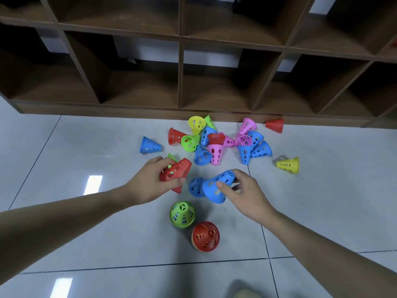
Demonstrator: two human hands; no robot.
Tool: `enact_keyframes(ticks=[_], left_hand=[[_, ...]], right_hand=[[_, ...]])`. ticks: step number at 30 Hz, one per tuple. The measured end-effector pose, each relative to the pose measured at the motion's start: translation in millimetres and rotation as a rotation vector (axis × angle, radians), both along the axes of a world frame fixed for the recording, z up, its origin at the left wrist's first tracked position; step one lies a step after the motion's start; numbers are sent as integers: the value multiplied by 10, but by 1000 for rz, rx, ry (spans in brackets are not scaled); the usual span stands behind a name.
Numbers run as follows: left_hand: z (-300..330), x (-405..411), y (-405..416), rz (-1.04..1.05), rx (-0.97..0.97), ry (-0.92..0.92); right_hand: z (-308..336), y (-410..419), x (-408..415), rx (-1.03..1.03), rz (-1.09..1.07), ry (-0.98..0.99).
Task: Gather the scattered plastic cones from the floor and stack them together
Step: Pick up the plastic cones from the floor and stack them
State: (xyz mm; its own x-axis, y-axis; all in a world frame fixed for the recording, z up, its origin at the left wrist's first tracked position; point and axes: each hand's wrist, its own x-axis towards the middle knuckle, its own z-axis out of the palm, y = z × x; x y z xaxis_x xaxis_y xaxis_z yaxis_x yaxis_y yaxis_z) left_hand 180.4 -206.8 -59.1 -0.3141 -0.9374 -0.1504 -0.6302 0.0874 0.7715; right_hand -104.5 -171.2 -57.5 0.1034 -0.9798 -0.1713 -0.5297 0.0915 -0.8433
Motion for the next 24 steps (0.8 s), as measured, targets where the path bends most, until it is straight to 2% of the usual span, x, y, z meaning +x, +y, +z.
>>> enact_keyframes(ticks=[5, 12, 15, 19, 22, 24], left_hand=[[78, 31, 443, -95, -70, 44], [-92, 142, 648, -248, -182, -55], [-170, 118, 644, -292, -180, -83], [-181, 81, 586, -285, -115, -115], [-142, 86, 469, -226, -30, -88], [-164, 111, 324, -212, 50, -143]], right_hand=[[39, 411, 20, -192, 238, 189], [-64, 650, 85, -201, 520, 421], [-135, 605, 86, -173, 486, 382], [-225, 423, 73, -150, 306, 246], [-311, 231, 33, -98, 209, 276], [-384, 105, 10, -64, 211, 335]])
